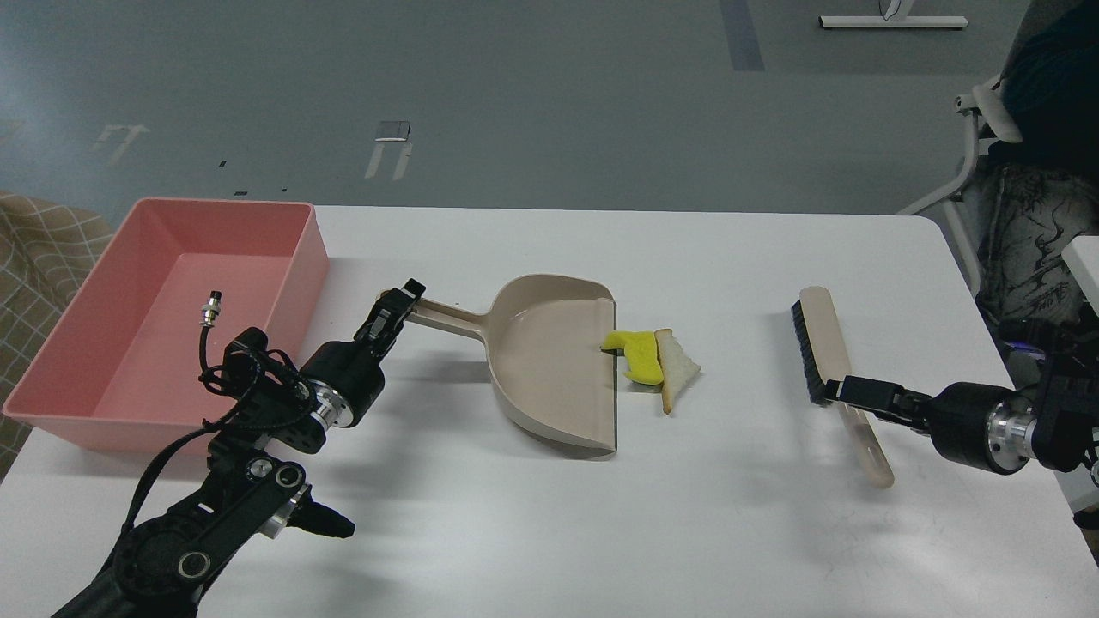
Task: Sweep and dump garbage into bin
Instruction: 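Move the right gripper down and grasp the wooden brush handle, then sweep the brush with the right gripper toward the dustpan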
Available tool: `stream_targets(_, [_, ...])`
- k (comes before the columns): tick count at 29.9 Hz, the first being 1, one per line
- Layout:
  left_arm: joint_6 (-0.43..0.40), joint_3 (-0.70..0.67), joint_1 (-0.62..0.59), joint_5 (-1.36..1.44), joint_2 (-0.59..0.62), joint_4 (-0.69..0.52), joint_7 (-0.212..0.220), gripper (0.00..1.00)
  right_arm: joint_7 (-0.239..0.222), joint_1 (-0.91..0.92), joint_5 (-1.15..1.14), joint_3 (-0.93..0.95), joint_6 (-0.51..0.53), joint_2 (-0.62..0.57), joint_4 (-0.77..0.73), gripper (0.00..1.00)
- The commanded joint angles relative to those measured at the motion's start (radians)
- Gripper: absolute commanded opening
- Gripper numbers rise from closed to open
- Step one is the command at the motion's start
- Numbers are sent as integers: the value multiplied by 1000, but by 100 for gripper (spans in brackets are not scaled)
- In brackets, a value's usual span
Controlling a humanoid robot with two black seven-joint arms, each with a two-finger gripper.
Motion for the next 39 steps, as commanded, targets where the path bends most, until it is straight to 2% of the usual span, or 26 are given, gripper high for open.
stream_targets(1, [0, 1, 1, 0, 1, 0, 0, 0, -6, -1, -2, 0, 0, 2, 10, 66])
stream_targets(8, [-2, 1, -3, 0, 1, 0, 0, 0, -29, -6, -2, -1, -1, 11, 19, 53])
stream_targets(9, [-2, 1, -3, 0, 1, 0, 0, 0, -35, -9, -2, -1, 0, 15, 19, 47])
stream_targets(12, [-2, 1, -3, 0, 1, 0, 0, 0, -40, -9, -1, -1, 0, 15, 30, 40])
stream_targets(16, [-2, 0, -1, 0, -1, 0, 0, 0, -41, -7, -2, -7, 0, 15, 45, 35])
stream_targets(19, [-2, 0, 1, 0, -1, -1, 0, 0, -55, -9, -1, -13, 0, 12, 49, 26])
stream_targets(24, [-2, 0, 1, 0, -1, -1, 0, 0, -66, -9, 1, -12, 0, 5, 59, 5])
stream_targets(26, [-2, 1, 4, 0, -1, -1, 0, 0, -67, -7, 1, -12, 0, 4, 70, 0])
stream_targets(28, [-2, 1, 5, 0, -1, -3, 0, 0, -67, -6, 1, -12, 0, 2, 73, 0])
stream_targets(31, [-2, 5, 8, 2, 7, -9, -2, 0, -92, 9, 1, -10, 0, 5, 72, 0])
stream_targets(36, [0, 38, 8, 40, 16, -9, -25, 0, -99, 13, -1, -10, 0, 15, 70, 0])
stream_targets(39, [0, 38, 10, 52, 15, -9, -26, 0, -109, 8, 1, -9, 2, 53, 75, 0])
